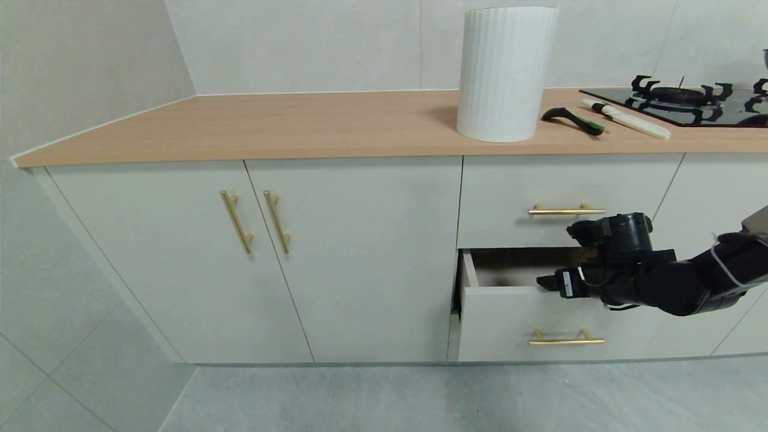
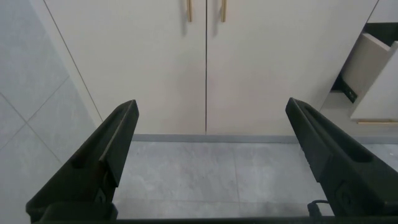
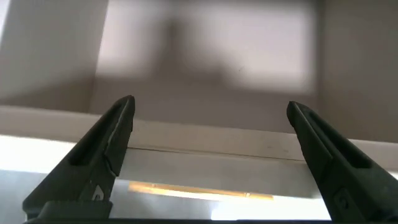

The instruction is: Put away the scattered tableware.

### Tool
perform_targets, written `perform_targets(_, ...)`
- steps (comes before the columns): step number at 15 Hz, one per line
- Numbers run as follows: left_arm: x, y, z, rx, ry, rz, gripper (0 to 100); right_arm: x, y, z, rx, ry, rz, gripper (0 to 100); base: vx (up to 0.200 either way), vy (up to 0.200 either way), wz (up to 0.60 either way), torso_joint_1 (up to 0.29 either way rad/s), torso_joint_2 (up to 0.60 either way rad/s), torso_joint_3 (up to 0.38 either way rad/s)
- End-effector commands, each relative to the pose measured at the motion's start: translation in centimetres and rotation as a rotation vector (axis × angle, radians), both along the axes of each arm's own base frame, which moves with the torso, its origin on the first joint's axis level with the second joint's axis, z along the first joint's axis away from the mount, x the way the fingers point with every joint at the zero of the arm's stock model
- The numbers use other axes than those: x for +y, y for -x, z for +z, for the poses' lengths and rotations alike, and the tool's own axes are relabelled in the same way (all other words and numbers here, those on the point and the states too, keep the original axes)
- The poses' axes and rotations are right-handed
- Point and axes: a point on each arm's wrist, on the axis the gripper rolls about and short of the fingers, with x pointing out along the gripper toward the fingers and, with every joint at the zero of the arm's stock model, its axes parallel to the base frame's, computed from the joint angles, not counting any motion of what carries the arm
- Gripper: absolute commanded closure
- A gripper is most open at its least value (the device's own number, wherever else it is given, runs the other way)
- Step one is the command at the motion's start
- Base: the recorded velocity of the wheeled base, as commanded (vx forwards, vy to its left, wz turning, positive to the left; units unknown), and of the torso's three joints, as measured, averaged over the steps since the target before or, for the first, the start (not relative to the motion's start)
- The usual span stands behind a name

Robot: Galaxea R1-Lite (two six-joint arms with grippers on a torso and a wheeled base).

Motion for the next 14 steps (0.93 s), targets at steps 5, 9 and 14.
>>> perform_targets(5, 0.0, 0.0, 0.0, 0.0, 0.0, 0.001, 0, 0.0, 2.6, 3.4, 0.051, 0.019, 0.053, 0, 0.0, 0.0, 0.0, 0.0, 0.0, 0.0)
perform_targets(9, 0.0, 0.0, 0.0, 0.0, 0.0, 0.001, 0, 0.7, 4.4, 4.0, 0.142, 0.073, 0.119, 0, 0.0, 0.0, 0.0, 0.0, 0.0, 0.0)
perform_targets(14, 0.0, 0.0, 0.0, 0.0, 0.0, 0.001, 0, 1.1, 4.7, 3.7, 0.182, 0.1, 0.151, 0, 0.0, 0.0, 0.0, 0.0, 0.0, 0.0)
